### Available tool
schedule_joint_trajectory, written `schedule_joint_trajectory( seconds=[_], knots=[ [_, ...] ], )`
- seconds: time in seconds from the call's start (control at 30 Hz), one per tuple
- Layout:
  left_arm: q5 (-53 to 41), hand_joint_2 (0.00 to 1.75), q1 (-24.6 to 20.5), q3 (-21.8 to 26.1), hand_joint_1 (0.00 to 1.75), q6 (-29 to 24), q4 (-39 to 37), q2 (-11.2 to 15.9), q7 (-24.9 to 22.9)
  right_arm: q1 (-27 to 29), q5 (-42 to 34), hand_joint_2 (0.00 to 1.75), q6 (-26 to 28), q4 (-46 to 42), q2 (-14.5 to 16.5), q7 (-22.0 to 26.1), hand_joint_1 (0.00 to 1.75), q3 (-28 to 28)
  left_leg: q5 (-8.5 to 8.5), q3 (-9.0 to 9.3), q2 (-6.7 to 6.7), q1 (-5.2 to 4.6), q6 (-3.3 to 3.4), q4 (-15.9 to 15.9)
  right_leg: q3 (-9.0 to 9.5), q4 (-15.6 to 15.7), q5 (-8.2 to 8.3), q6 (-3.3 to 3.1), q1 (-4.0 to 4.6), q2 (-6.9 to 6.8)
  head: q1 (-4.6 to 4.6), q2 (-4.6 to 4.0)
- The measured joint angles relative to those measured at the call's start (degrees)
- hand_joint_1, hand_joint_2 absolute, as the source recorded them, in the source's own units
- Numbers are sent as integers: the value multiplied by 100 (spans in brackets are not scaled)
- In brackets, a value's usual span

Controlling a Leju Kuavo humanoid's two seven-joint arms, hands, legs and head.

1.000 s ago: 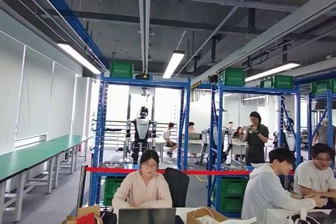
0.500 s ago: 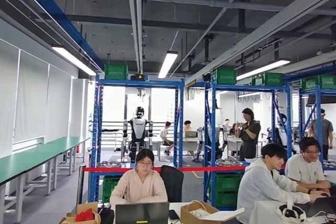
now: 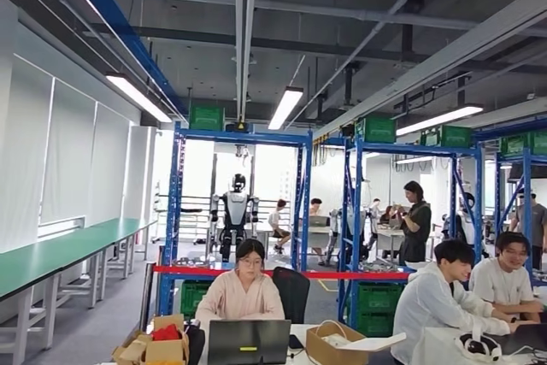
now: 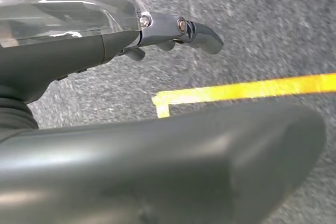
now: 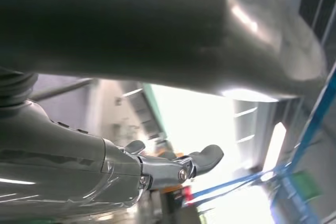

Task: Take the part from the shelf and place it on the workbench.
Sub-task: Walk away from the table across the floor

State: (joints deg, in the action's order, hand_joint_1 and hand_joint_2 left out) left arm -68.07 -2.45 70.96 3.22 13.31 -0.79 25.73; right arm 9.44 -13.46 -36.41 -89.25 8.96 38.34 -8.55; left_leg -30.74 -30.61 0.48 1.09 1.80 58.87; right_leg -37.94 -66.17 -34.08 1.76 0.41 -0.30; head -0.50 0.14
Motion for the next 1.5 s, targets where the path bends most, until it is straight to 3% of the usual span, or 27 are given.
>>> schedule_joint_trajectory(
  seconds=[0.07,0.13,0.17,0.23,0.3,0.33,0.4,0.47,0.53,0.57,0.6,0.63,0.67,0.73,0.8,0.83,0.9,0.93,1.0,1.07,1.1,1.17,1.2,1.27,1.33,1.43,1.5],
  knots=[
    [-2,0,4,34,0,-7,1,0,2,18,-53,0,21,181,-62,5,0,9,136,-175,11,-30,23,4,-95,-672,-389,30,-28,2,0,-1],
    [-10,0,5,57,0,-9,2,0,2,39,-79,0,36,307,-105,5,0,17,271,-356,19,-64,27,7,63,-849,-265,16,-36,3,0,-1],
    [-19,0,4,68,0,-10,2,0,2,43,-92,0,45,356,-121,-3,0,20,340,-441,20,-82,26,7,286,-637,-99,-12,-32,6,-1,-1],
    [-33,0,5,93,0,-14,2,-9,2,37,-116,0,75,427,-144,-33,0,33,464,-565,17,-110,15,8,979,238,89,-118,11,15,1,1],
    [-46,0,12,118,0,-18,2,-25,2,5,-136,0,101,497,-159,-57,0,60,576,-619,20,-108,-30,3,1543,1057,18,-212,73,25,2,2],
    [-59,0,16,127,0,-20,2,-31,3,-10,-145,0,108,544,-166,-67,0,83,637,-636,23,-93,-66,-9,1657,1259,-4,-240,104,28,2,3],
    [-87,0,25,148,0,-23,2,-31,8,-34,-155,0,138,675,-183,-124,0,142,700,-680,23,-51,-130,-40,1609,1359,102,-294,127,15,3,4],
    [-118,0,46,169,0,-22,2,-38,20,-61,-160,0,208,840,-193,-226,0,204,364,-759,4,-38,-161,135,1473,1397,275,-373,120,-4,5,3],
    [-135,0,53,192,0,-20,2,-48,34,-92,-160,0,269,1001,-196,-292,0,254,-250,-887,-7,-39,-180,749,1273,1364,417,-414,120,-17,5,2],
    [-139,0,49,203,0,-20,2,-50,39,-102,-158,0,285,1070,-196,-303,0,277,-441,-936,-8,-39,-193,1127,1162,1330,480,-418,122,-25,5,1],
    [-139,0,45,211,0,-21,2,-50,42,-112,-157,0,295,1135,-197,-308,0,298,-478,-942,-8,-37,-207,1427,1042,1287,537,-415,123,-32,5,0],
    [-139,0,43,222,0,-22,2,-49,44,-123,-156,0,301,1197,-197,-317,0,318,-379,-884,-8,-32,-220,1579,914,1234,589,-406,121,-37,6,-1],
    [-142,0,41,231,0,-23,3,-49,45,-134,-155,0,305,1255,-198,-328,0,331,-210,-739,-8,-25,-232,1537,782,1170,634,-392,117,-39,6,-1],
    [-158,0,29,246,0,-23,8,-48,49,-160,-144,0,317,1377,-203,-356,0,351,-8,-189,-8,-8,-249,939,528,1002,698,-353,116,-35,5,-1],
    [-188,0,6,260,0,-23,13,-48,58,-201,-83,0,357,1523,-216,-361,0,373,-163,361,-12,-5,-228,159,340,820,742,-305,128,-33,4,-1],
    [-203,0,-2,270,0,-23,13,-48,64,-229,-31,0,388,1608,-226,-348,0,387,-255,496,-15,-16,-207,-64,281,760,773,-277,132,-35,3,-1],
    [-224,0,4,292,0,-23,13,-50,72,-277,105,0,467,1828,-258,-309,0,426,-263,474,-7,-26,-130,-150,213,715,825,-203,118,-25,4,-1],
    [-228,0,13,301,0,-23,13,-51,71,-287,173,0,512,1954,-275,-293,0,447,-215,428,4,-25,-84,-146,184,675,754,-159,106,-12,4,0],
    [-234,0,11,320,0,-23,16,-51,69,-313,325,0,625,2240,-307,-249,0,492,-91,307,26,-19,-2,-153,83,351,325,-73,66,10,3,1],
    [-248,0,-4,355,0,-25,21,-50,71,-384,540,0,805,2586,-320,-164,0,539,37,152,32,-38,33,-150,-50,-308,-186,-15,13,13,2,-1],
    [-258,0,-8,375,0,-26,24,-50,72,-421,673,0,920,2778,-322,-121,0,562,102,69,35,-49,39,-147,-76,-609,-299,3,-11,13,1,-1],
    [-279,0,-10,407,0,-27,24,-51,73,-463,917,0,1138,3131,-325,-64,0,595,229,-106,39,-68,37,-138,70,-787,-148,18,-43,13,1,-1],
    [-284,0,-9,421,0,-29,25,-52,75,-498,1024,0,1249,3313,-327,-51,0,610,290,-184,39,-74,29,-136,278,-582,23,8,-48,15,2,-1],
    [-304,0,-16,449,0,-34,25,-53,83,-679,1283,0,1598,3837,-330,-45,0,661,394,-296,40,-85,-1,-132,909,262,225,-54,-31,25,3,-1],
    [-337,0,-41,469,0,-37,25,-54,94,-915,1637,0,2155,4572,-345,-109,0,741,489,-356,42,-85,-55,-133,1400,1022,187,-129,5,31,4,0],
    [-407,0,-68,476,0,-38,24,-55,81,-1123,2043,0,2960,5665,-394,-582,0,847,534,-458,34,-63,-158,-66,1478,1309,210,-219,28,18,5,-1],
    [-453,0,-68,478,0,-28,24,-57,42,-1148,2150,0,3234,6299,-431,-1063,0,918,189,-604,17,-54,-199,278,1414,1352,299,-298,22,-11,7,-1]
  ],
)
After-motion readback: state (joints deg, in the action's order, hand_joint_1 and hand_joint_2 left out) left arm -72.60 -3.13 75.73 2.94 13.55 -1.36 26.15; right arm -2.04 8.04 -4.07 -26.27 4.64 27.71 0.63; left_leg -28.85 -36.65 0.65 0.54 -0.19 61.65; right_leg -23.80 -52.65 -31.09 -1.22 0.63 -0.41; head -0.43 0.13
